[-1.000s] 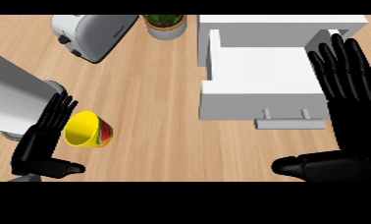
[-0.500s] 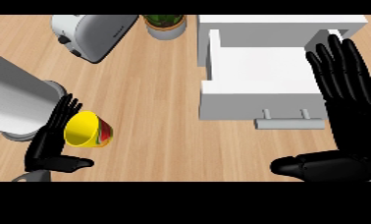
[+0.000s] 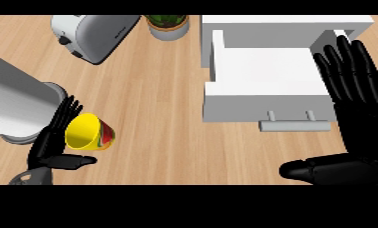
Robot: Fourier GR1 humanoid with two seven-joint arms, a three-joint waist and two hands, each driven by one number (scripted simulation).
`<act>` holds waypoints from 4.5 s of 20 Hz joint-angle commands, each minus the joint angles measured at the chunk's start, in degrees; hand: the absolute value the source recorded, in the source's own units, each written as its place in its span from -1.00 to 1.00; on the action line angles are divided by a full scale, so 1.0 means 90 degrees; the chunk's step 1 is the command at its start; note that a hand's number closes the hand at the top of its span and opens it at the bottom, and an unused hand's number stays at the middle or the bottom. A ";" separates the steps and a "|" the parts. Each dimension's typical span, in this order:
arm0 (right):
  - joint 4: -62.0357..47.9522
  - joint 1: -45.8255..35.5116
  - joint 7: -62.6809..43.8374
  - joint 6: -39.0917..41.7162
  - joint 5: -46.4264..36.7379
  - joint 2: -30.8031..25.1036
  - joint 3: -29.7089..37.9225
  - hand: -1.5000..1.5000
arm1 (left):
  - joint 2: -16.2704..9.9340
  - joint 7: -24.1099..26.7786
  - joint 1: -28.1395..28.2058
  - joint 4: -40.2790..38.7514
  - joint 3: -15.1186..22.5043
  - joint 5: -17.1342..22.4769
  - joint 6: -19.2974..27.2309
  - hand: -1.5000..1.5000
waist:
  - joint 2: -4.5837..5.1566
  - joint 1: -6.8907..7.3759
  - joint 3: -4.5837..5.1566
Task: Pick up the cup, place it into the drawer and close the drawer
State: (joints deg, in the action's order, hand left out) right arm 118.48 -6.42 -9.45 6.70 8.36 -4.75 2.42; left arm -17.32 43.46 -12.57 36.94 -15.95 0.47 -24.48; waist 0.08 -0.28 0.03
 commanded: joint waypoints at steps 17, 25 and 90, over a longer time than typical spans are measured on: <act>0.0007 -0.0208 -0.0225 0.0032 0.0206 -0.0072 0.0118 -1.00 | 0.0012 0.0923 -0.1028 -0.1701 0.0104 0.0138 -0.0648 -1.00 | 0.0009 -0.0029 0.0005; 0.0388 -0.0090 -0.0506 -0.0120 0.0068 0.0007 -0.0067 -1.00 | 0.0094 0.0832 -0.0943 -0.1685 0.0230 0.0396 -0.1658 -1.00 | 0.0004 -0.0045 0.0011; -0.0249 -0.0174 -0.0047 0.0036 -0.0083 -0.0026 0.0109 -1.00 | 0.1923 -0.4126 -0.4566 0.3390 0.1930 0.1244 0.4128 1.00 | 0.0001 -0.0015 -0.0005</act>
State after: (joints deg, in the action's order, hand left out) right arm 118.66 -5.11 -9.45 8.07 9.15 -5.37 4.36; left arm -0.18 8.85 -48.24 71.29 1.85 11.89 11.61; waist 0.04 -0.57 -0.02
